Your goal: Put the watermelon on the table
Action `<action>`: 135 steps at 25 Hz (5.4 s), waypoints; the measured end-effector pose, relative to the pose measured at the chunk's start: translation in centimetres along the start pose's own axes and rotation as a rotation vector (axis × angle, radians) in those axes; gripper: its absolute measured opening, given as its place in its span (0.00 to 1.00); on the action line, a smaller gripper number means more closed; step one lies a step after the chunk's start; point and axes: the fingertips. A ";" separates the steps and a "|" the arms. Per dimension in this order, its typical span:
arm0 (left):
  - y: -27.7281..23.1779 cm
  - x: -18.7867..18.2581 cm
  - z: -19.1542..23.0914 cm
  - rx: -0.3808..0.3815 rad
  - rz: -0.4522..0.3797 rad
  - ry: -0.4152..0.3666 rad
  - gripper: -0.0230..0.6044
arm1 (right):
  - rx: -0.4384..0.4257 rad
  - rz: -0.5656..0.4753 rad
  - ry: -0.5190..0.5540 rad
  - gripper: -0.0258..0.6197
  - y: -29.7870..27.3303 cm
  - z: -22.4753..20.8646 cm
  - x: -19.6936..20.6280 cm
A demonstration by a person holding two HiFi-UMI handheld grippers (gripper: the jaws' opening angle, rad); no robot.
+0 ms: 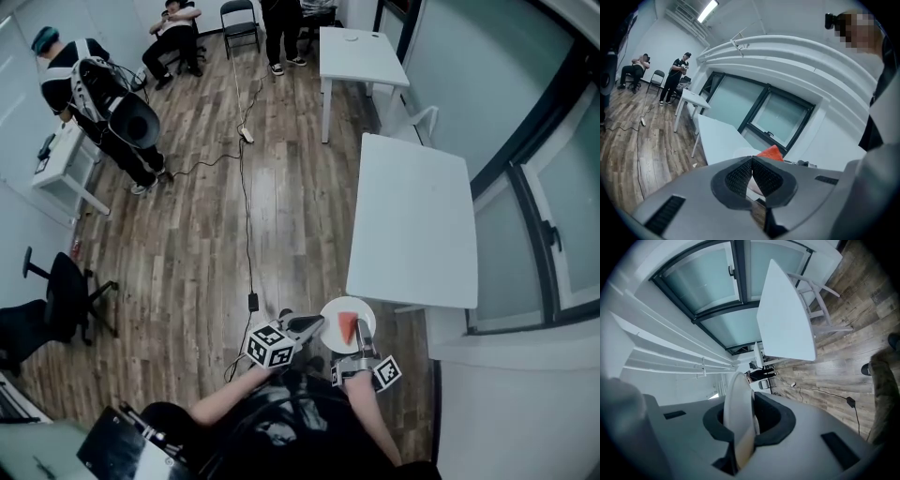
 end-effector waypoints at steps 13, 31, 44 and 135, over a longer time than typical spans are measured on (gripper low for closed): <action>-4.7 -10.5 10.0 0.195 0.000 -0.018 0.04 | -0.066 -0.108 0.053 0.12 -13.7 4.3 -2.0; -19.0 -17.3 21.1 0.033 -0.005 0.055 0.04 | 0.025 -0.041 0.038 0.12 -26.8 4.5 -14.2; -26.9 -18.4 32.1 -0.070 0.057 0.050 0.04 | 0.041 -0.124 0.126 0.12 -37.4 0.6 -22.7; -19.7 -17.8 22.8 -0.113 0.088 -0.233 0.04 | 0.359 0.146 1.529 0.06 -27.5 3.9 -14.7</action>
Point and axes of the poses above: the fingertips, and each gripper's own axes: y backward along the fingers, z to its left, x out of its underside, and after that the axes turned 2 degrees about x, right-handed
